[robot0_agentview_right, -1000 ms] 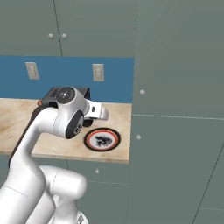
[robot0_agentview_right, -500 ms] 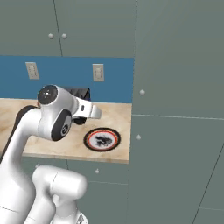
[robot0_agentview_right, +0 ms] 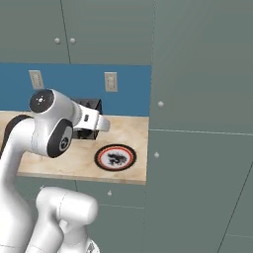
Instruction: Pick the eggplant from the counter and place it in the microwave. Then turn on the microwave.
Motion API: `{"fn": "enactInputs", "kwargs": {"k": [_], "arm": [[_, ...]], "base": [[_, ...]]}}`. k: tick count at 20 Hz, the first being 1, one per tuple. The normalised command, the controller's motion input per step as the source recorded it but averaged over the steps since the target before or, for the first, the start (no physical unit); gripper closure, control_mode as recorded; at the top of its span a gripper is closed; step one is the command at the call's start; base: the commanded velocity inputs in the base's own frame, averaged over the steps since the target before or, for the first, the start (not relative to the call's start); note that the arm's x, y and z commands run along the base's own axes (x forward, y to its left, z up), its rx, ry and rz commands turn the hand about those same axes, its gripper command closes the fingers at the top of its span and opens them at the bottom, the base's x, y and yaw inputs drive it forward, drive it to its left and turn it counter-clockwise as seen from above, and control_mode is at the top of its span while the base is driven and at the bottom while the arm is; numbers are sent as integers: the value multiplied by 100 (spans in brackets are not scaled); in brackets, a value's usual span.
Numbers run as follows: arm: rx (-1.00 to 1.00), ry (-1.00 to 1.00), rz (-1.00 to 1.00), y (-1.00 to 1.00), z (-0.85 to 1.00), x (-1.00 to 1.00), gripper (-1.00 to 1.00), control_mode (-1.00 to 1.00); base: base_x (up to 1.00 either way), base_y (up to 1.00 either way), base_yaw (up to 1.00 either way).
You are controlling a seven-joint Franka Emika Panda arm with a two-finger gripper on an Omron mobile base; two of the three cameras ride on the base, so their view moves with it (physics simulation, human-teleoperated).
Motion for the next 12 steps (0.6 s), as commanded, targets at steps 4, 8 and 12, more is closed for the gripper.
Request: {"fn": "enactInputs", "kwargs": {"k": [4,8,12], "arm": [[0,0,-1,7,15,-31,100,-100],[0,0,-2,3,13,-33,100,-100],[0,-1,-2,0,17,-27,100,-100]], "base": [[0,0,0],[0,0,0],[0,0,0]]}}
